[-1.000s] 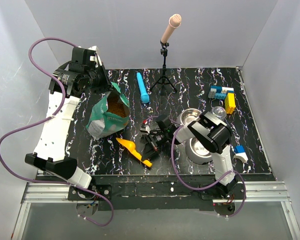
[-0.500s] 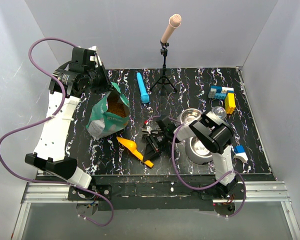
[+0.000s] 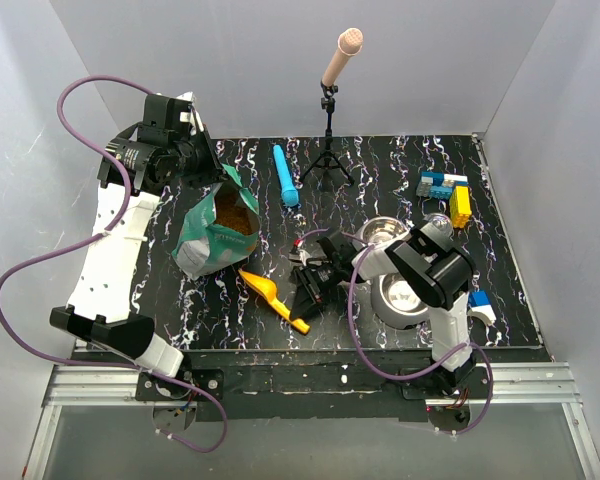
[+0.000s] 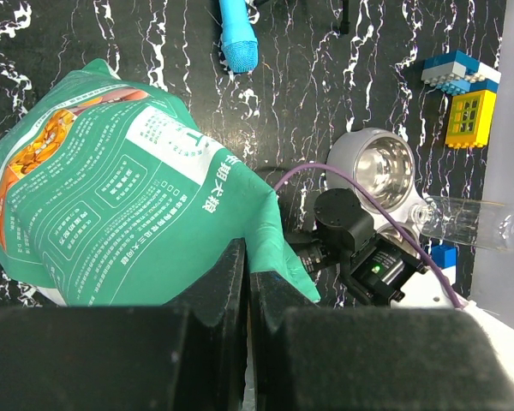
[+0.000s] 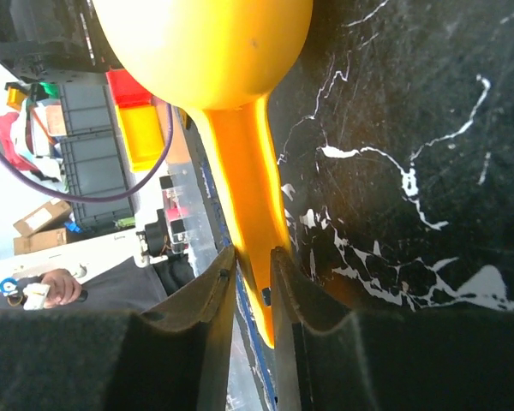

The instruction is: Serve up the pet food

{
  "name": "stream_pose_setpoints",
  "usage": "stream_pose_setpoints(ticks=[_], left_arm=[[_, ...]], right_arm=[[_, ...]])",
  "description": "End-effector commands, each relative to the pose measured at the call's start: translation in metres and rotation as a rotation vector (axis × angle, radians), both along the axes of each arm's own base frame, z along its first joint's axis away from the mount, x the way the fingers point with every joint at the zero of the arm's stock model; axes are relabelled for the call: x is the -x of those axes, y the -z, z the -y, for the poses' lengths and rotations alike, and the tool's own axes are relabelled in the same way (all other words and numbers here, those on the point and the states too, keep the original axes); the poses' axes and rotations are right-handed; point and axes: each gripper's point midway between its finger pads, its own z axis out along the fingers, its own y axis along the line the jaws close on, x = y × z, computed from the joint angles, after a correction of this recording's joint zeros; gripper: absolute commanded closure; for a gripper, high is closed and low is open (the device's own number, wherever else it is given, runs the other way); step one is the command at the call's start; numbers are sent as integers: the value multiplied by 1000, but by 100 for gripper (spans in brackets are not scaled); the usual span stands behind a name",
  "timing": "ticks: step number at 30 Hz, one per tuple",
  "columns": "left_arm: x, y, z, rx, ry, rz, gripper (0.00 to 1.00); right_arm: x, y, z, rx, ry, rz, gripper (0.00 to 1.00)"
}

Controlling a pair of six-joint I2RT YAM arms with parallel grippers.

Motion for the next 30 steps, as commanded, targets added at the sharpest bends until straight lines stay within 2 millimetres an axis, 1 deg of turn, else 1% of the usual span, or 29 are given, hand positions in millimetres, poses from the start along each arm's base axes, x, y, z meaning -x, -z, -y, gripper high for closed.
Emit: stream_pose_setpoints(ticks=[1, 4, 9, 13, 19, 22, 25, 28, 30], left_arm=[[2, -43, 10, 96, 24, 131, 100], [2, -41, 10, 99, 23, 124, 100], [3, -42, 10, 102, 24, 126, 100], [3, -41, 11, 102, 25, 126, 100], [1, -41, 13, 113, 30, 125, 100], [2, -42, 12, 111, 29, 128, 100], [2, -42, 12, 110, 31, 125, 100], [1, -39, 13, 110, 34, 120, 100], [1, -39, 14, 114, 39, 120, 100]], right_arm=[[-8, 11, 8, 90, 45, 61, 71], [-9, 15, 11, 113, 49, 68, 71], [-20, 18, 21, 148, 78, 94, 68], [-31, 14, 30, 154, 113, 95, 64], [-41, 16, 41, 240, 127, 124, 63], [-44, 6, 43, 237, 141, 158, 60], [-50, -8, 45, 243, 161, 217, 56], [-55, -22, 46, 243, 169, 284, 53], [-57, -28, 45, 254, 167, 315, 52]])
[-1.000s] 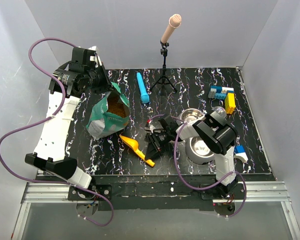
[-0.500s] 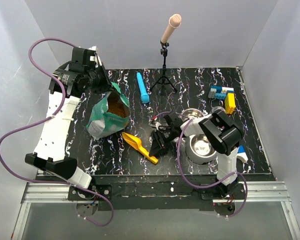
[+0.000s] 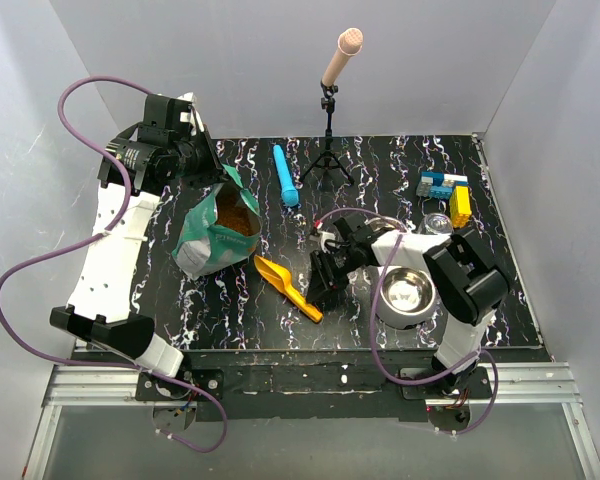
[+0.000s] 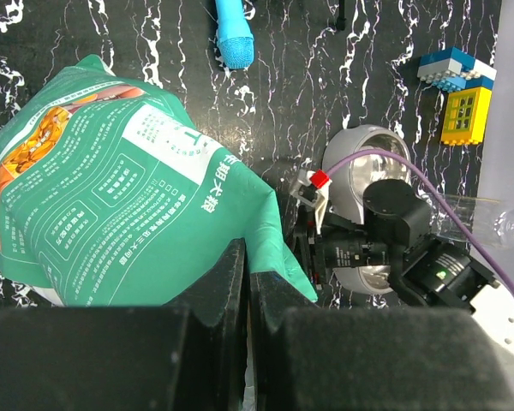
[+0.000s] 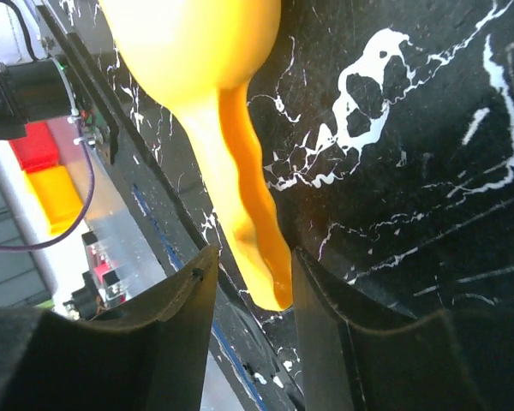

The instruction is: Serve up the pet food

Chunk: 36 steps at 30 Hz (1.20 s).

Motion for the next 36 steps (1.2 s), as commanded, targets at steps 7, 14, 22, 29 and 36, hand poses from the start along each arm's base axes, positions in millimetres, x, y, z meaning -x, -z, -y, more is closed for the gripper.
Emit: stream_pose_setpoints(ticks=[7, 14, 22, 29, 36], left_arm=[[-2, -39, 15, 112, 35, 123, 100], [-1, -38, 14, 110, 35, 117, 100], [-2, -39, 14, 112, 31, 118, 100], [2, -39, 12, 103, 26, 120, 100], [6, -34, 11, 103, 25, 90, 100]], right_arm=[[-18, -33, -8, 94, -45, 255, 39], [-22, -23, -22, 285, -68, 544, 18], [-23, 2, -27, 490, -40, 813, 15], [-14, 12, -19, 445, 25, 912, 19], [-8, 19, -13, 370, 107, 947, 24]])
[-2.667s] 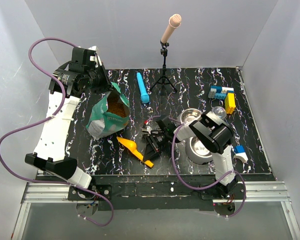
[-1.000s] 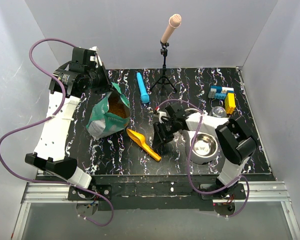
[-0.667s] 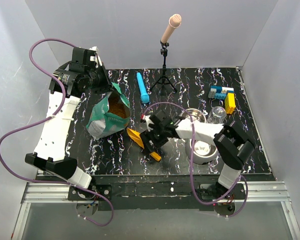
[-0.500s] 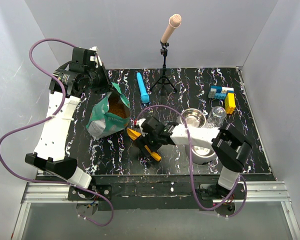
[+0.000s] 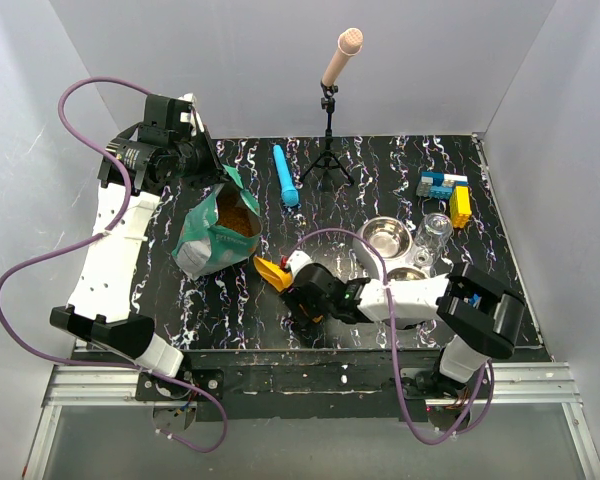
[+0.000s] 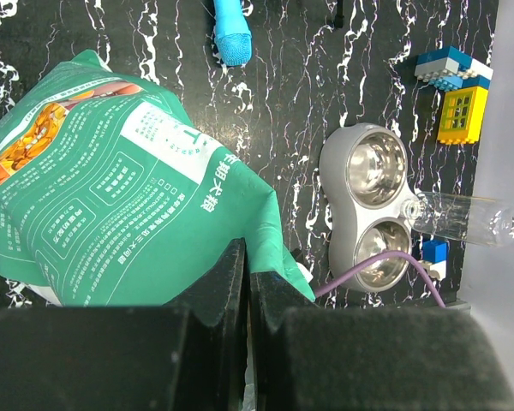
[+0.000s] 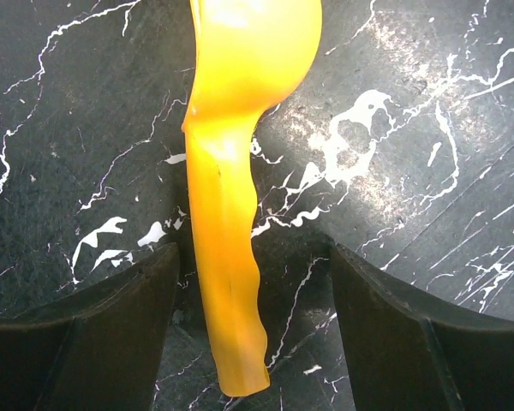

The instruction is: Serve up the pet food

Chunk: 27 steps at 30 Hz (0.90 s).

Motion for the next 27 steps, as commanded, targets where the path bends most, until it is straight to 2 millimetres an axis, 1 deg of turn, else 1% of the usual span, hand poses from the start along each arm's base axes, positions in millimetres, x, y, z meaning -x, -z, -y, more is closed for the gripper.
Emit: stream_pose_setpoints(ticks=[1, 4, 7, 10, 14, 18, 22, 25, 27], left_arm=[[5, -33, 10, 90, 26, 94, 100], [6, -30, 10, 93, 27, 76, 100], [6, -27, 13, 98, 32, 61, 100], [6, -23, 13, 99, 28, 42, 100], [7, -27, 15, 118, 27, 42, 100], [9, -33, 16, 133, 28, 62, 100], [11, -39, 15, 157, 21, 105, 100], [14, -39, 16, 169, 27, 114, 100], [14, -36, 19, 179, 35, 112, 100]], right_arm=[[-9, 0, 2, -51, 61, 87, 24], [-11, 1, -2, -68, 75, 127, 24], [-17, 3, -2, -74, 107, 185, 21], [-17, 4, -2, -89, 102, 224, 20], [-16, -5, -6, -171, 72, 267, 20], [-21, -10, -10, -249, 35, 370, 22], [-24, -3, -6, -257, 49, 418, 25], [-20, 0, -9, -266, 15, 448, 25], [-21, 3, -10, -276, 15, 462, 26]])
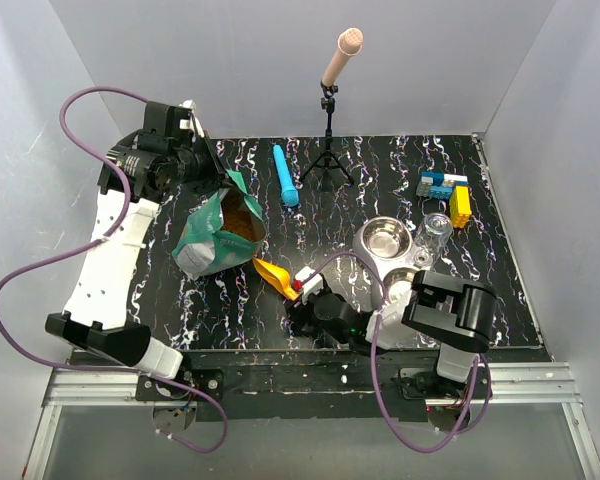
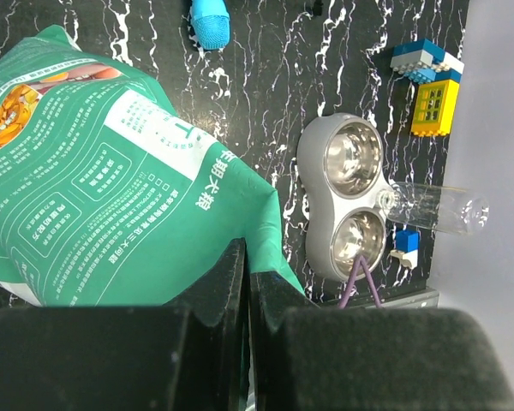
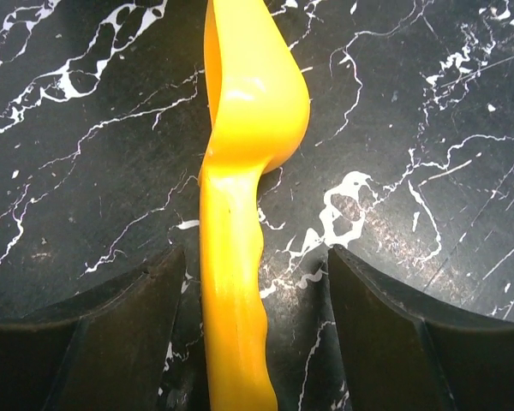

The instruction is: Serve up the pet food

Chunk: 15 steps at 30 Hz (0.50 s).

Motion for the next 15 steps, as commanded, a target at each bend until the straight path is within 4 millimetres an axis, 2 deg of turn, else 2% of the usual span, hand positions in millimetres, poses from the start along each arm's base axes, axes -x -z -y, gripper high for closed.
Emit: stream_pose_setpoints(ticks=[1, 5, 11, 15], left_arm=[[7, -40, 11, 112, 32, 143, 100], [7, -39, 10, 116, 32, 160, 100], [10, -37, 8, 102, 45, 173, 100], [15, -36, 8, 109, 52, 180, 100]], right_arm=[[-6, 9, 6, 26, 7, 91, 26], [-6, 16, 9, 16, 4, 114, 27], [7, 26, 16, 36, 1, 107, 29], [14, 35, 18, 53, -12, 88, 37]])
